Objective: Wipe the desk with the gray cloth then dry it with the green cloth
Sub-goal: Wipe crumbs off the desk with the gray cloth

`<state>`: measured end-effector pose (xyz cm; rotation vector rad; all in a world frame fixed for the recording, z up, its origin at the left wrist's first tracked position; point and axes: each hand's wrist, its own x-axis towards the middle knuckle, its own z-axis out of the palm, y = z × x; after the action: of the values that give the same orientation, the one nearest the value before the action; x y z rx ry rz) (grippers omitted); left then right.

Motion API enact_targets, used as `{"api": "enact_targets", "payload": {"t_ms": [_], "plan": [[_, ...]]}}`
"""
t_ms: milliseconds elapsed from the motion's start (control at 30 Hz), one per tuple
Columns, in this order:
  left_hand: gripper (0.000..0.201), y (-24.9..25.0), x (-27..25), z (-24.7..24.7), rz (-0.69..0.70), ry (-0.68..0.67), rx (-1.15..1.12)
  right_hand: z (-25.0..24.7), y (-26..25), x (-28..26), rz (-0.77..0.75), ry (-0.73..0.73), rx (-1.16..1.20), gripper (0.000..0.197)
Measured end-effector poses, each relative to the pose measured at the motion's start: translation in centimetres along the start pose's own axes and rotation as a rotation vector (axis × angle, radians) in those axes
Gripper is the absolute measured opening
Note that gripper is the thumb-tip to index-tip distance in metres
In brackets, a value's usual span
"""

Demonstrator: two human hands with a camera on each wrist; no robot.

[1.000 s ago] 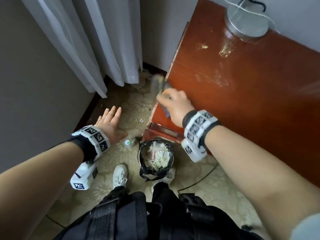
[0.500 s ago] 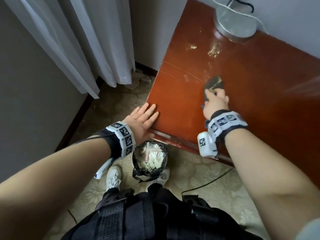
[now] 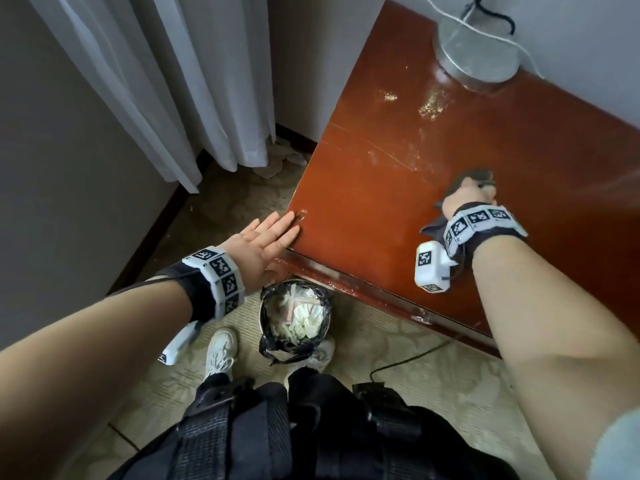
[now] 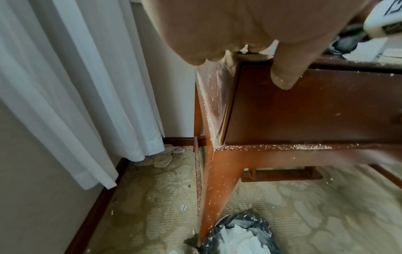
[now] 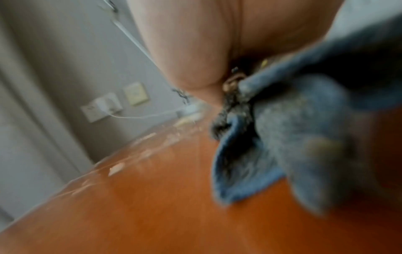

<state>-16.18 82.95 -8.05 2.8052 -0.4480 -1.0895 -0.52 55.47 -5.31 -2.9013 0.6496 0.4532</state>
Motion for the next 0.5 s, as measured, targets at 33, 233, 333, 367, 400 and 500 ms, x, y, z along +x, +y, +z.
{"api": "enact_targets", "payload": {"t_ms": [33, 233, 333, 367, 400, 500], "plan": [[0.078, 0.0, -0.1, 0.3, -0.018, 0.016, -0.028, 0.6, -0.7, 0.5, 0.041, -0.028, -0.049, 0.045], [0.09, -1.6, -1.1, 2.4, -0.266, 0.114, -0.311, 3.2, -7.8, -3.3, -0.63, -0.043, -0.058, 0.05], [0.092, -2.2, -1.4, 2.6, -0.328, 0.138, -0.395, 4.4, -9.9, -7.7, -1.01, -0.284, -0.062, 0.046], [0.092, -2.3, -1.3, 2.5, -0.334, 0.149, -0.407, 4.6, -9.8, -8.5, -1.075, -0.386, -0.061, 0.043], [0.092, -2.3, -1.3, 2.3, -0.338, 0.161, -0.419, 4.5, -9.4, -8.9, -1.139, -0.447, -0.053, 0.042], [0.09, -2.3, -1.1, 1.8, -0.349, 0.189, -0.438, 2.3, -7.1, -7.0, -1.084, -0.333, 0.113, 0.049]]}}
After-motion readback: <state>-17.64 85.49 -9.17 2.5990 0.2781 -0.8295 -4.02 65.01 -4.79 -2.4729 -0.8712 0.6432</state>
